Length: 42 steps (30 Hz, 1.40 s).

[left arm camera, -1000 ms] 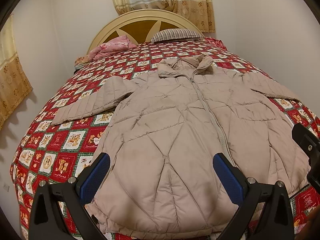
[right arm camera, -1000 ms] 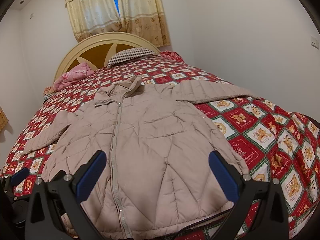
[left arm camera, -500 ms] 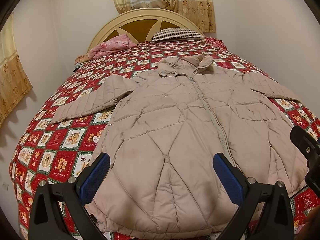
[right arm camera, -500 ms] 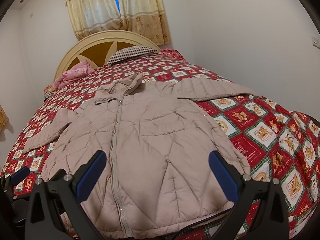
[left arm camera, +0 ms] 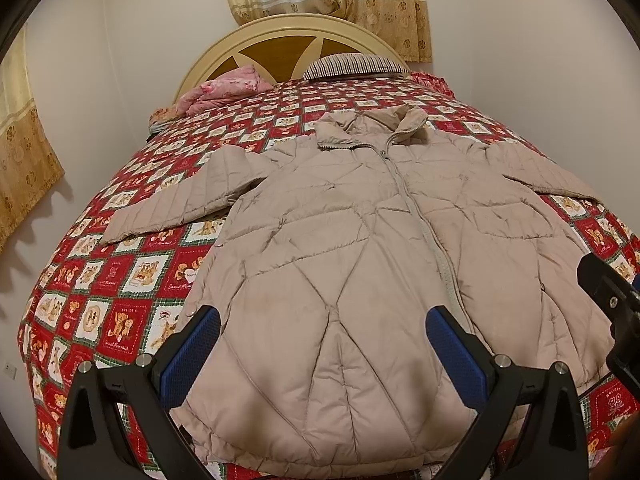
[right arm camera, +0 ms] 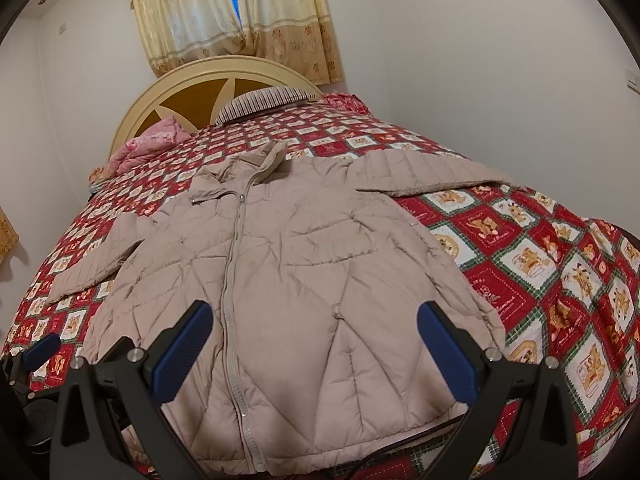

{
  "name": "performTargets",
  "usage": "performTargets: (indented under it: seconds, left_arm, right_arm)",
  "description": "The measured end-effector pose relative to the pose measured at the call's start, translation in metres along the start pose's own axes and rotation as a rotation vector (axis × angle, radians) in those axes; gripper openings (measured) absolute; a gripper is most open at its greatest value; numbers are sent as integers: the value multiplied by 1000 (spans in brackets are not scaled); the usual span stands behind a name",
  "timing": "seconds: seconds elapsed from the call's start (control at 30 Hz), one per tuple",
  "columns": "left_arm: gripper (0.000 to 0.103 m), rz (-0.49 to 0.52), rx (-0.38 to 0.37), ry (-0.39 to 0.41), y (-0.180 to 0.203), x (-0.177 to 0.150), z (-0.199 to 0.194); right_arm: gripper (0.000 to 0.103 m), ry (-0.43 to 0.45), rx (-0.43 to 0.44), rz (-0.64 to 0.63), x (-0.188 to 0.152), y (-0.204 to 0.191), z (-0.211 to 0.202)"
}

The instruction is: Fold large clothes

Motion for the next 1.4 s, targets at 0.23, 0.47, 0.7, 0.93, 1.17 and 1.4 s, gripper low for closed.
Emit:
performTargets:
  seconds: [0.23,0.47,0.7,0.93,1.17,1.4]
  left_arm:
    - [102,-6,-4,-11,-1,0,4]
    - [102,-12,-15,-32,-3,2,17]
    - [102,21,-40,-2,-19,32,52]
    - [102,22,19,12,-52,97,106]
    - [102,-53,49,37,-88,110,171]
    - [102,-197,-22,-84,-107,85,214]
  right_arm:
    - [103,-26,1,1,3,0,4]
    - [103,-40,-8,-5,8,7,17]
    - [103,-66,-20,-23,30,35,49]
    - [103,-108,-143,-20,97,101,115]
    - [84,-181,-251,336,141,222,209]
    - [77,-249,-350,615,136,297,270]
Point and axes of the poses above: each gripper's, at about its wrist camera, not at the fingertips, and z roughly the way its jaws point, y to its right, x to its top, the point moved 2 cm from there along z, roughly the way its jaws point, and after that the axes turned 8 degrees about -x, right-handed, at the moved point
